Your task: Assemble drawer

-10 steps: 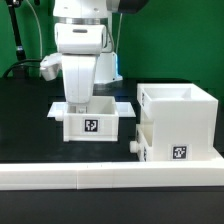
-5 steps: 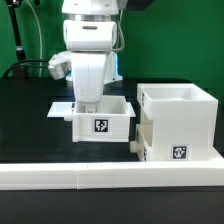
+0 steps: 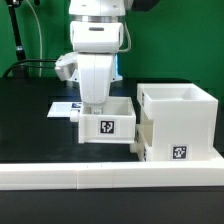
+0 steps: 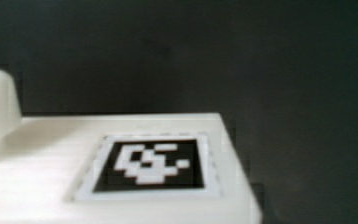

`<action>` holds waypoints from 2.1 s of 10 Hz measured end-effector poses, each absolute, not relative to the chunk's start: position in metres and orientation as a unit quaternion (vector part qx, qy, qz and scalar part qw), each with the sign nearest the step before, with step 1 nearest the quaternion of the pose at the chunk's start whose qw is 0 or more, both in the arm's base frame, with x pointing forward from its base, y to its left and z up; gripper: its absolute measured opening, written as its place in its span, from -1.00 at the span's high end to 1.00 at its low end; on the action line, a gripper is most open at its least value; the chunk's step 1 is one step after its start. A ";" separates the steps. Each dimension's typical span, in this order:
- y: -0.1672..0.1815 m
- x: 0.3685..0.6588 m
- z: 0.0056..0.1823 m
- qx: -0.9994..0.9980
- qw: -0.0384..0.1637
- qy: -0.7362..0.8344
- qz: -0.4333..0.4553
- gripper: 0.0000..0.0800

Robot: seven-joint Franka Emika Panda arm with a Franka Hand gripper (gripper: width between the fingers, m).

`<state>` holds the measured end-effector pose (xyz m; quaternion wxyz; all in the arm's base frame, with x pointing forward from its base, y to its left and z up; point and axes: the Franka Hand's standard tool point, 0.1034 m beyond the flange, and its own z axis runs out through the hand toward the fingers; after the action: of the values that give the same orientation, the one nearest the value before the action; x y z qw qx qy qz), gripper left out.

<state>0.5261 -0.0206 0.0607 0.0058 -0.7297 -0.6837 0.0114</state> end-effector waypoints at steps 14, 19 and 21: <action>-0.002 0.532 0.055 -0.733 -0.011 -0.680 -0.013 0.89; 0.005 0.532 0.055 -0.729 -0.008 -0.685 -0.011 0.89; 0.004 0.533 0.054 -0.728 -0.005 -0.685 -0.005 0.89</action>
Offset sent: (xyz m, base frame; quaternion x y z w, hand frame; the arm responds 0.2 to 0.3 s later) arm 0.0087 0.0106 0.0032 -0.0586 0.0002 0.0163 0.9981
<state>0.5331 0.0045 0.0542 -0.0052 -0.7284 -0.6852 -0.0047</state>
